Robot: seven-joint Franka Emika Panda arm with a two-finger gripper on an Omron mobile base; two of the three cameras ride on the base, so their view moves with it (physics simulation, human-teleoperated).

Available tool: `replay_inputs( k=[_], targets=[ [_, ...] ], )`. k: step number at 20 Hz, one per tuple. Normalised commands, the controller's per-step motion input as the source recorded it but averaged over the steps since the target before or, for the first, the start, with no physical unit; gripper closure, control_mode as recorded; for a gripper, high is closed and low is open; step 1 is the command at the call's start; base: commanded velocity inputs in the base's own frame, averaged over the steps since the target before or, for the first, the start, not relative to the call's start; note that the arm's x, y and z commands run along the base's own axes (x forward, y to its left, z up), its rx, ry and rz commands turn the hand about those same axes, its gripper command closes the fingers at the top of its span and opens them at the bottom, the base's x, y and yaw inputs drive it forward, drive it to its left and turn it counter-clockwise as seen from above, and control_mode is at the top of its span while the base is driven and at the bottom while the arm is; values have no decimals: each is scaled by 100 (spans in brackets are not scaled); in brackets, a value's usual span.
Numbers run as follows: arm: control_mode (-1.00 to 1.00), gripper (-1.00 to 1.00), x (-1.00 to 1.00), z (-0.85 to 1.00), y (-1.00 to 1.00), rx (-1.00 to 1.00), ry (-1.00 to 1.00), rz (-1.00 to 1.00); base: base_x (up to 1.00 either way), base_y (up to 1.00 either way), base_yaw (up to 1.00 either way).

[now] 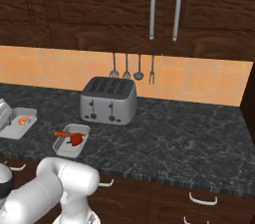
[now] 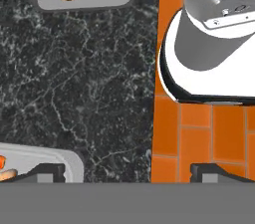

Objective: Take the meat container that has the shrimp and place it on the second highest rack of the freezer. Then take the vegetable container that has the bell pepper and carrot and place it on the highest rack of the freezer.

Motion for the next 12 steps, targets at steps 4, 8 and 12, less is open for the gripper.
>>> replay_inputs(
  k=[4, 8, 12],
  targets=[
    [-100, -100, 20, 0, 91, 0, -1, -14, 0, 0, 0],
    [-100, -100, 6, 0, 35, 0, 4, -9, 0, 0, 0],
    [-100, -100, 3, -11, 31, -2, 2, -5, 0, 0, 0]
  ],
)
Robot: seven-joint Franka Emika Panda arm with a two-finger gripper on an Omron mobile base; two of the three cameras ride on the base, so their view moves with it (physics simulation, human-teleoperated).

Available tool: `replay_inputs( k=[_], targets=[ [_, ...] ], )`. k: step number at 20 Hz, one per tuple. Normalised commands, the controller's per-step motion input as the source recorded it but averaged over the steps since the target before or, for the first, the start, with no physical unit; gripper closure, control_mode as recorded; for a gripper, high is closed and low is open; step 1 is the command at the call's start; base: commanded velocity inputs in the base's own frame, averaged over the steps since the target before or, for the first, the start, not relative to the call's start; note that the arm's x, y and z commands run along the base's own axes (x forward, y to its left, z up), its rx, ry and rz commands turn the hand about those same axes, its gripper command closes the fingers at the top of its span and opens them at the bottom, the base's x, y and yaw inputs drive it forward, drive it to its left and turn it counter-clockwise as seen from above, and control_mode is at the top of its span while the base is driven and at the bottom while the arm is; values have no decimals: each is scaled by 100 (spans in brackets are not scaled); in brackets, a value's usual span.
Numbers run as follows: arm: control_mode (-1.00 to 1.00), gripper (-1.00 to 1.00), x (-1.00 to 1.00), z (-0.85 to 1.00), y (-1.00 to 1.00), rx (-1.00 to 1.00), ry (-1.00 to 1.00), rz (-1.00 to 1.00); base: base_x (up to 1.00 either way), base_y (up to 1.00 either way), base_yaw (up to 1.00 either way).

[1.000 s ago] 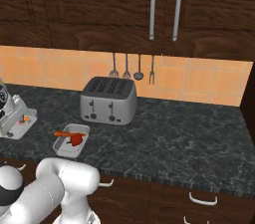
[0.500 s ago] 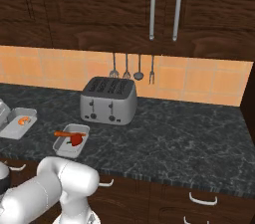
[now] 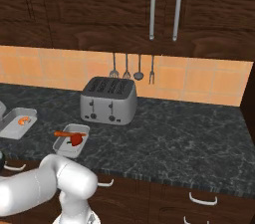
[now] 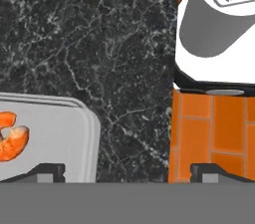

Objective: Take the meat container that has the shrimp and place it on the second highest rack of the freezer. Then take the vegetable container that has the bell pepper and carrot and place it on the highest rack of the freezer.

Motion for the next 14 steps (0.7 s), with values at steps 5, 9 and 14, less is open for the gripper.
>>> replay_inputs(
  k=[5, 9, 14],
  targets=[
    [-100, -100, 4, -34, 22, -1, 3, -1, 0, 0, 0],
    [-100, -100, 15, -2, -4, 0, 0, -5, 0, 0, 0],
    [-100, -100, 24, 0, -11, 0, 5, -6, 0, 0, 0]
  ],
)
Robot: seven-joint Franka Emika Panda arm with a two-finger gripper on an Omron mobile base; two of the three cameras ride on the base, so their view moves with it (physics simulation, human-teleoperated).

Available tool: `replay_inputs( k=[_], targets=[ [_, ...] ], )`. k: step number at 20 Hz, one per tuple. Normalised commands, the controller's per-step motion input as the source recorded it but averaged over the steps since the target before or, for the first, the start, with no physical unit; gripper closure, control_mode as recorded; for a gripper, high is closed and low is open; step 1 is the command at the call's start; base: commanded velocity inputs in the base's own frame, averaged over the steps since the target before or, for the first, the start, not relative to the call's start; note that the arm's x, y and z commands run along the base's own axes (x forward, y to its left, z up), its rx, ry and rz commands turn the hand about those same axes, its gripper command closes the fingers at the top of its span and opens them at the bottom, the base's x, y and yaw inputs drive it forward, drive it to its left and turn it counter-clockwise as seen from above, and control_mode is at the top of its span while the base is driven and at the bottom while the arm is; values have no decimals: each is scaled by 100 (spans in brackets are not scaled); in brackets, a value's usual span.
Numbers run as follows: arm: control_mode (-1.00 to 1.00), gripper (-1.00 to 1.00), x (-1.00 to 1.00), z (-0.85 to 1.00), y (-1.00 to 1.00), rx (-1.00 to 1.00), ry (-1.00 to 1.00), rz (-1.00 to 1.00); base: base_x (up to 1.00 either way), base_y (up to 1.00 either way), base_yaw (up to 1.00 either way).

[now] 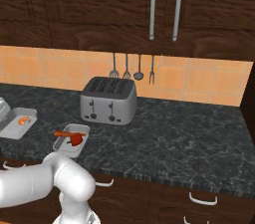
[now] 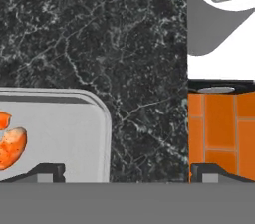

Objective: Take the meat container that has the shrimp and place it on the second highest rack of the freezer. Then take the vegetable container that has the bell pepper and carrot and place it on the highest rack of the freezer.

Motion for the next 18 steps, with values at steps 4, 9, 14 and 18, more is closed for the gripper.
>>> replay_inputs(
  k=[4, 9, 14, 18],
  targets=[
    [-100, -100, 18, -4, -4, 0, 0, -2, 0, 0, 0],
    [-100, -100, 13, -20, 0, 0, 0, 0, 0, 0, 0],
    [-100, -100, 5, -35, 14, -1, 0, -2, 0, 0, 0],
    [-100, -100, 4, -22, 6, 0, 0, -1, 0, 0, 0]
  ],
)
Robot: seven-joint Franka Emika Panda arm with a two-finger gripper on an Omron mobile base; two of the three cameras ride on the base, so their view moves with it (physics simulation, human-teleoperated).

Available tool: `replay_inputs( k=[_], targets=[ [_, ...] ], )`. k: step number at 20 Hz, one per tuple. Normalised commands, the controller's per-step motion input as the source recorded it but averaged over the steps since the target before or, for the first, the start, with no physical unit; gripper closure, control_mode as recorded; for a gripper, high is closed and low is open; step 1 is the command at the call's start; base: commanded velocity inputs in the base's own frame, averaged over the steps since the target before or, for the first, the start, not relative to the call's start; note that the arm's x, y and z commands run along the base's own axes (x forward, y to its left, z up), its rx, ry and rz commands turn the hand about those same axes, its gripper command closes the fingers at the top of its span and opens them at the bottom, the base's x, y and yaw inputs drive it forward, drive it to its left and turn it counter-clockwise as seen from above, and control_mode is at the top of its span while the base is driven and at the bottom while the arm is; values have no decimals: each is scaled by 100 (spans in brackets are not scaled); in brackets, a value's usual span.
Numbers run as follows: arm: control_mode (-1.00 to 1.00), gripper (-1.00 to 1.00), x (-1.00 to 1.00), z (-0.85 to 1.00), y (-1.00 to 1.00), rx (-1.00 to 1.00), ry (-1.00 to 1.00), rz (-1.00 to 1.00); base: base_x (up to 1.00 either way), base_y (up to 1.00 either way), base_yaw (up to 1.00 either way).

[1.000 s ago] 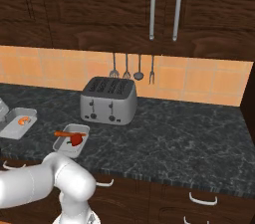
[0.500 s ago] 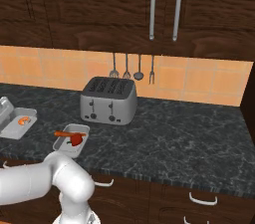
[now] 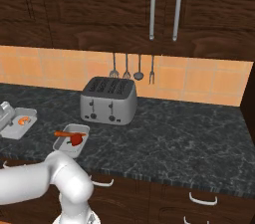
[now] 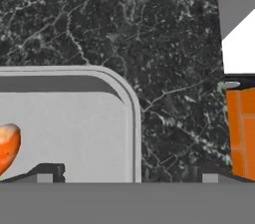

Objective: Take the meat container that has the shrimp and place it on the second highest rack of the freezer. Then take the vegetable container that has the bell pepper and carrot and place it on the highest rack of the freezer.

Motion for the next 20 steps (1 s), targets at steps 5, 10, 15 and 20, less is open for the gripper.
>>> replay_inputs(
  k=[5, 10, 15, 20],
  targets=[
    [-100, -100, 21, -8, 3, 0, 0, -2, 0, 0, 0],
    [-100, -100, 12, -15, 0, 0, 0, 0, 0, 0, 0],
    [-100, -100, 1, -33, 0, 0, 0, 0, 0, 0, 0],
    [-100, -100, 0, -17, 0, 0, 0, 0, 0, 0, 0]
  ],
)
